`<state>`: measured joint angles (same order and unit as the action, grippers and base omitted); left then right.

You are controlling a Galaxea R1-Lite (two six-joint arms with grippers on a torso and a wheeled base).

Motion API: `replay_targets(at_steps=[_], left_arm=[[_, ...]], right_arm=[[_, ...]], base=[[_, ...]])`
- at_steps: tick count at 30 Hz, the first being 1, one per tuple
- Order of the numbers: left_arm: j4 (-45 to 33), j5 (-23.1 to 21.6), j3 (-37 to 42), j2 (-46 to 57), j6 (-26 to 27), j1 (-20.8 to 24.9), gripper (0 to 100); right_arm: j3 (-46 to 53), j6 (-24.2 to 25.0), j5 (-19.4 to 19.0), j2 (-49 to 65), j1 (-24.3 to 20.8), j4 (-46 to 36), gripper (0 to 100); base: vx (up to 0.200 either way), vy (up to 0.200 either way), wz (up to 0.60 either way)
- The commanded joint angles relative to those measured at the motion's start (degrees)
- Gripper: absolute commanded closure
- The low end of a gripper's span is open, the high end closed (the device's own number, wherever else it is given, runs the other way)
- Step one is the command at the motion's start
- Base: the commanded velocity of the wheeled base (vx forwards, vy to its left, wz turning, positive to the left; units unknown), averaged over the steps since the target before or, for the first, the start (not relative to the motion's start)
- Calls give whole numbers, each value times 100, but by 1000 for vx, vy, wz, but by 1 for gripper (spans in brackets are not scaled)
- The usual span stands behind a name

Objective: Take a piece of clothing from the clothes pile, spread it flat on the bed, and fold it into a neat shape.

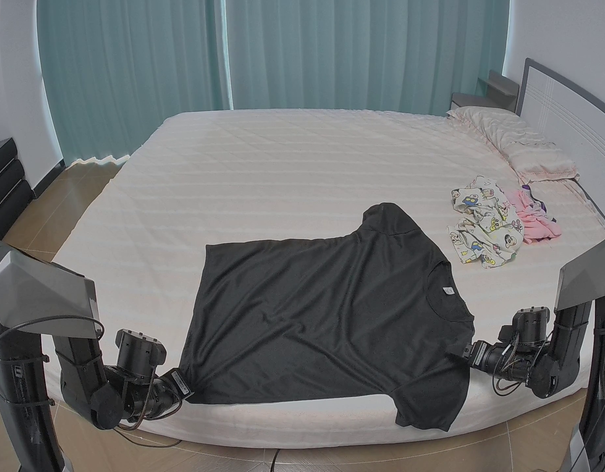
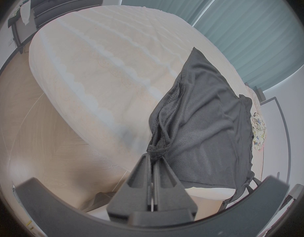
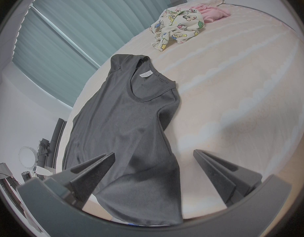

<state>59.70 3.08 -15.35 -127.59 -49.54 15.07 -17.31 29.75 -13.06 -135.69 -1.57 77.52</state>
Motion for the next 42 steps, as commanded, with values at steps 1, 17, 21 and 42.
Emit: replay_targets(at_steps=[1, 17, 21, 42], left_arm=[[7, -10, 5, -12, -3, -4, 100], [7, 26, -12, -21, -29, -4, 100], [7, 34, -12, -21, -29, -4, 100], [7, 8, -3, -21, -29, -4, 100]], right_arm=[[-264, 23, -22, -124, -10, 18, 0], [-1662, -4, 5, -265, 236, -44, 100], [-2004, -13, -13, -309, 192, -62, 100], [-2127, -21, 40, -133, 614, -290, 0]], base=[[0, 0, 0], [0, 0, 0], [0, 0, 0], [0, 0, 0]])
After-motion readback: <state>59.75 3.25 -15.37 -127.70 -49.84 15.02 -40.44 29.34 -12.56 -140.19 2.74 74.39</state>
